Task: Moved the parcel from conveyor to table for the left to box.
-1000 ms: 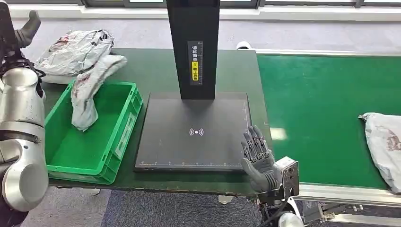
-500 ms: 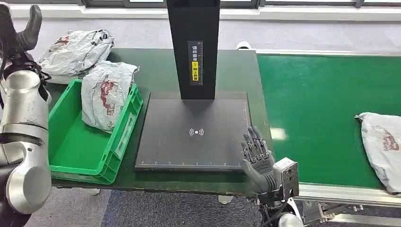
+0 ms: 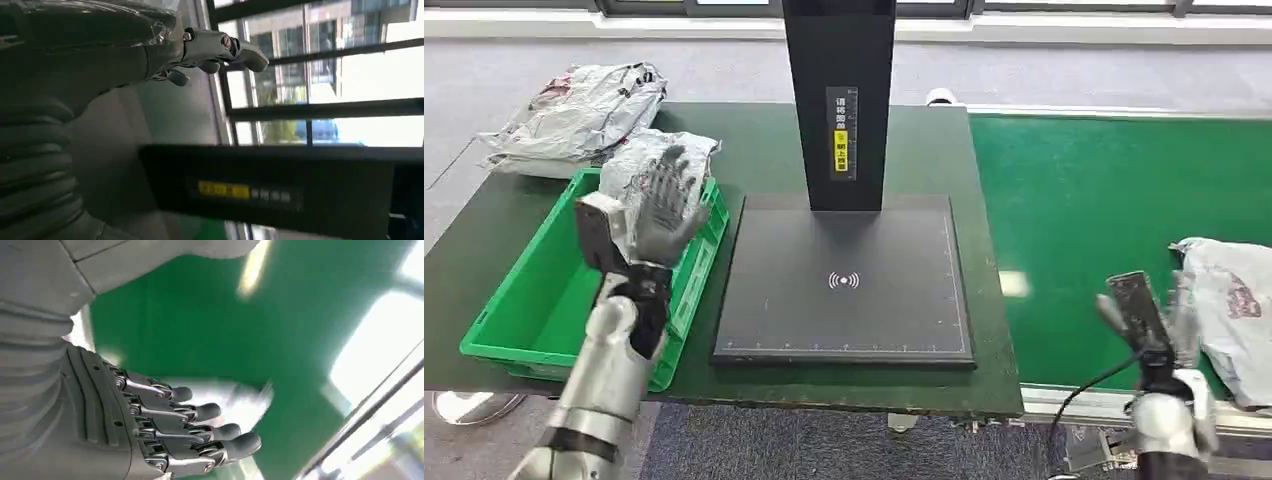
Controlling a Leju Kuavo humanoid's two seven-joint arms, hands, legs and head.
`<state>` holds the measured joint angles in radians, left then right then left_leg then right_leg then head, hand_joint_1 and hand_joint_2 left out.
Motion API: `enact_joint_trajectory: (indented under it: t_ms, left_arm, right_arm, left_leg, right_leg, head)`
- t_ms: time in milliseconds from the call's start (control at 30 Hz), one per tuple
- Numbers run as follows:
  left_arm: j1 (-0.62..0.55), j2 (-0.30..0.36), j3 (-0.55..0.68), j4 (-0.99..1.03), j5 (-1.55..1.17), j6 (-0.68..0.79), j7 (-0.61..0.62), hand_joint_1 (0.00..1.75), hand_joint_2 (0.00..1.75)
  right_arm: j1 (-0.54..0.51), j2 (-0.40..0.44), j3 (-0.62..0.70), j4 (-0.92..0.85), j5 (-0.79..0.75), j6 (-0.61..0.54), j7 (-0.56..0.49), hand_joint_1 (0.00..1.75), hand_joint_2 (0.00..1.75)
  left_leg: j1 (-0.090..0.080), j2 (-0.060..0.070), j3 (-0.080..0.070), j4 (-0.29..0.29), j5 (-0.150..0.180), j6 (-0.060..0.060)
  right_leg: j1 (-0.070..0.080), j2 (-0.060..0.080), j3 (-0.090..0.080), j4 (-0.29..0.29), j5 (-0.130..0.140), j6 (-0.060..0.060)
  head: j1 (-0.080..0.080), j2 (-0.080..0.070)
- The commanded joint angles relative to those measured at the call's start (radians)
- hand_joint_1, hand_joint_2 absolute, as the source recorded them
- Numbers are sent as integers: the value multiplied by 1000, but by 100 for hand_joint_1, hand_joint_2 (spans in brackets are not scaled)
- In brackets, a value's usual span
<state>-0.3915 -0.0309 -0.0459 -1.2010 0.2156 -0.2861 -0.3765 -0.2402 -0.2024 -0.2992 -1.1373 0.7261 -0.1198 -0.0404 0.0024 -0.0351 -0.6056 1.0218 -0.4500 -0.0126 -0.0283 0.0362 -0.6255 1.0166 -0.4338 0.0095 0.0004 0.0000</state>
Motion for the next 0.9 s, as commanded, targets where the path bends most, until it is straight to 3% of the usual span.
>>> enact_joint_trajectory:
  t_ms: [33,200,333,367,433,467,667,800,900]
  left_arm:
    - [335,-44,-138,-296,56,-53,-62,0,175]
    - [322,-49,-128,-290,58,-55,-61,0,175]
    - [407,-74,-130,-335,4,-68,-81,0,175]
    - [427,-82,-124,-341,-2,-71,-82,0,175]
    - [435,-108,-96,-307,4,-109,-72,0,175]
    - [427,-116,-85,-277,-1,-119,-73,0,175]
    - [441,-126,-44,-223,-7,-143,-104,0,175]
    - [442,-137,-23,-224,-2,-140,-108,0,175]
    - [426,-147,-9,-201,-2,-138,-106,0,175]
  right_arm:
    - [-403,-272,-10,707,220,-49,94,0,175]
    - [-400,-261,-3,718,232,-71,107,0,175]
    - [-477,-255,101,799,374,-42,244,0,175]
    - [-497,-252,126,821,408,-15,284,0,175]
    - [-507,-262,186,869,491,148,413,0,175]
    - [-497,-267,192,878,505,187,434,0,175]
    - [-478,-218,256,907,578,335,453,0,175]
    - [-496,-182,289,919,608,422,482,0,175]
    - [-471,-166,304,920,632,481,476,0,175]
  left_leg:
    - [-1,9,6,-2,-4,2]
    - [-2,2,4,-1,-3,3]
    - [-1,6,5,-1,-4,3]
    - [-1,6,4,-2,-4,3]
    - [-1,12,7,-3,-5,4]
    - [1,8,4,-2,-4,4]
    - [1,-1,5,-3,-3,4]
    - [2,5,7,-4,-4,4]
    - [2,-1,4,-3,-3,4]
  right_leg:
    - [0,4,5,-4,0,0]
    - [1,-2,4,-2,-3,2]
    - [2,0,4,-3,-3,2]
    - [2,1,3,-2,-2,2]
    - [2,4,5,-3,-2,2]
    - [2,2,4,-2,-2,2]
    - [2,-5,7,-3,-4,4]
    - [3,-1,8,-4,-3,3]
    - [2,-5,7,-3,-4,4]
  head:
    - [0,0]
    - [0,0]
    - [0,0]
    - [0,0]
    - [0,0]
    - [0,0]
    - [0,0]
    - [0,0]
    - [0,0]
